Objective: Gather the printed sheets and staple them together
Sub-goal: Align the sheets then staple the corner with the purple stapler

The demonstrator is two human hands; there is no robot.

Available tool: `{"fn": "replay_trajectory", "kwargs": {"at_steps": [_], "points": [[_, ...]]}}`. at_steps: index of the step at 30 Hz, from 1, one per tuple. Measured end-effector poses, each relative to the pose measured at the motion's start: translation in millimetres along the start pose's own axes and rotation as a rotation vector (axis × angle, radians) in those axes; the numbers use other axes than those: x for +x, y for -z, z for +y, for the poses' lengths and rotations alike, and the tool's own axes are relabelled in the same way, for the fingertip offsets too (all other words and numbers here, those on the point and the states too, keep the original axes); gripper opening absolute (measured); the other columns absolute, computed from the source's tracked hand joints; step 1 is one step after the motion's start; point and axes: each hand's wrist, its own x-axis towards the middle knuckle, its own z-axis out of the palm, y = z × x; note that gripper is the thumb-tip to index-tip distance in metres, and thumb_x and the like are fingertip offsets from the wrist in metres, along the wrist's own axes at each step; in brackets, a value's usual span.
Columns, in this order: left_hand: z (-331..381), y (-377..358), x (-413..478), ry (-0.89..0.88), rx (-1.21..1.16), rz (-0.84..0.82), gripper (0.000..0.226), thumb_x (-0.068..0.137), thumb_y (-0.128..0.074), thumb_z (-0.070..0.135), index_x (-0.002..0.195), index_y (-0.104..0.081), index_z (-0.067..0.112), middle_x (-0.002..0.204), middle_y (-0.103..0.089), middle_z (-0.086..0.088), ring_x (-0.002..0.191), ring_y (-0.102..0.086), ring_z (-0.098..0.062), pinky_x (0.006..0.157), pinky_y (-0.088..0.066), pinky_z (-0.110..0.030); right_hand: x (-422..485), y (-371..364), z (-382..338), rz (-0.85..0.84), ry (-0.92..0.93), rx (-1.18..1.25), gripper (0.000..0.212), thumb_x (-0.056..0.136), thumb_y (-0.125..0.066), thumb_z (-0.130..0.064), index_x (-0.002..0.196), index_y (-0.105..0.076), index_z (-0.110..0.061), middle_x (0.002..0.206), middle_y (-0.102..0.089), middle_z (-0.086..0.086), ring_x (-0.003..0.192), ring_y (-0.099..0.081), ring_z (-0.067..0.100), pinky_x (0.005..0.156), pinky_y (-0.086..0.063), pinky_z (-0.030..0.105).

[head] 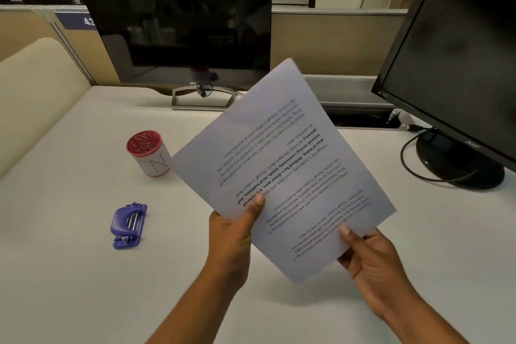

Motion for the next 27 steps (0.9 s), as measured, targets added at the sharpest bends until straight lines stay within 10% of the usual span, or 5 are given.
{"fn": "replay_trajectory", "kwargs": {"at_steps": [6, 11, 19, 27], "points": [[38.9, 54.6, 35.8, 0.066, -0.059, -0.230, 0.042, 0.093, -0.054, 0.026, 0.134, -0.057, 0.015, 0.134, -0.062, -0.012, 0.122, -0.060, -0.028, 0.092, -0.055, -0.039, 6.6, 17.3, -32.1, 0.027, 0.178, -0.250, 0.026, 0.075, -0.070, -0.024, 0.099, -0.076, -0.031, 0.106, -0.077, 0.003, 0.098, -0.073, 0.023, 0.073, -0.059, 0.029], [43.0, 67.6, 43.5, 0.202, 0.284, -0.295, 0.057, 0.060, -0.090, 0.043, 0.111, -0.073, 0.026, 0.117, -0.072, -0.009, 0.108, -0.067, -0.031, 0.079, -0.059, -0.033, 13.9, 24.7, -50.7, 0.067, 0.256, -0.331, 0.022, 0.076, -0.069, -0.027, 0.098, -0.076, -0.027, 0.103, -0.077, 0.003, 0.096, -0.073, 0.023, 0.075, -0.061, 0.033], [34.2, 65.6, 34.7, 0.225, 0.383, -0.332, 0.057, 0.068, -0.084, 0.047, 0.119, -0.070, 0.026, 0.118, -0.072, -0.005, 0.106, -0.068, -0.028, 0.083, -0.059, -0.036, 16.6, 32.4, -63.2, 0.123, 0.354, -0.353, 0.032, 0.072, -0.074, -0.048, 0.100, -0.075, -0.032, 0.103, -0.077, -0.005, 0.093, -0.073, 0.017, 0.073, -0.060, 0.031], [32.5, 49.1, 30.7, 0.028, 0.468, -0.235, 0.019, 0.080, -0.072, 0.023, 0.094, -0.078, 0.035, 0.098, -0.077, 0.004, 0.089, -0.073, -0.023, 0.064, -0.060, -0.026, 15.8, 23.2, -64.9, 0.058, 0.399, -0.392, 0.021, 0.080, -0.066, -0.026, 0.095, -0.077, -0.035, 0.099, -0.078, -0.007, 0.088, -0.074, 0.013, 0.069, -0.059, 0.025]]}}
